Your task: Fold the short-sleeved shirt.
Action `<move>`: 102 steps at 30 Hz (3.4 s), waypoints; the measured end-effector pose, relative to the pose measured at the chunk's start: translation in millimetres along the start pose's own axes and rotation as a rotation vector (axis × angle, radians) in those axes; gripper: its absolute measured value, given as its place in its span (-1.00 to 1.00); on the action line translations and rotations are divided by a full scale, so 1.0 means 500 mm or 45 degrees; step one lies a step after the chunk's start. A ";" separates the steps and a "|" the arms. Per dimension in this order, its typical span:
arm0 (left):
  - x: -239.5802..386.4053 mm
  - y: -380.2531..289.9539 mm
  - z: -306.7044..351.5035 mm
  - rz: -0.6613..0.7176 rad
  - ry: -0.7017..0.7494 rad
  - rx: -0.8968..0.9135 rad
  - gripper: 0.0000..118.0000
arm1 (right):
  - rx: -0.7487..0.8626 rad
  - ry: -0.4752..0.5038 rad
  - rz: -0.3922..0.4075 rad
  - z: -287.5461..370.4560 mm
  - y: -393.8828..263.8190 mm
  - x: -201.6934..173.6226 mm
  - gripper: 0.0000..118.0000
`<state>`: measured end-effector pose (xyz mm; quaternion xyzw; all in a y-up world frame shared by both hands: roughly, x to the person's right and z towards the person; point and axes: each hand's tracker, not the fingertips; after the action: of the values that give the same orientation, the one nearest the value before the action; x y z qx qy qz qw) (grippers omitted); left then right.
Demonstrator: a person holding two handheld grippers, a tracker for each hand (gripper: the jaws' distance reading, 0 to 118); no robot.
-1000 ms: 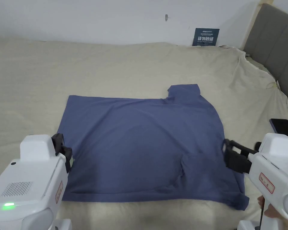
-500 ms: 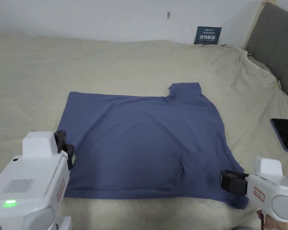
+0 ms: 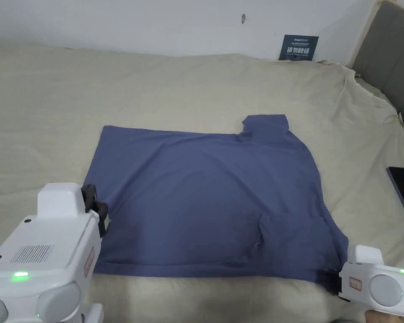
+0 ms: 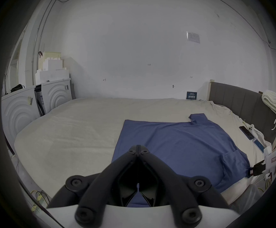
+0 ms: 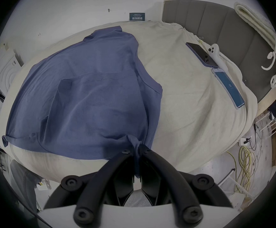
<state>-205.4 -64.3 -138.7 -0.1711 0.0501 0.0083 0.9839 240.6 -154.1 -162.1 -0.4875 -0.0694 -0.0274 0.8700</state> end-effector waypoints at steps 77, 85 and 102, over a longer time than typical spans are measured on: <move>-0.043 0.103 -0.615 -0.190 0.316 -0.522 0.93 | 0.150 -0.282 -0.141 -0.199 0.546 -0.083 0.79; -0.055 0.199 -0.395 -0.067 0.228 -0.095 0.93 | 0.621 -0.135 0.083 0.060 0.480 -0.073 0.79; -0.013 0.051 -0.050 -0.075 0.065 0.115 -0.80 | 0.935 0.098 0.012 0.247 0.115 -0.079 -0.43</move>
<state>-215.0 -48.9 -170.2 -0.1279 0.0704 -0.0272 0.9889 196.5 -19.6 -152.7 -0.1415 -0.0393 -0.0149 0.9890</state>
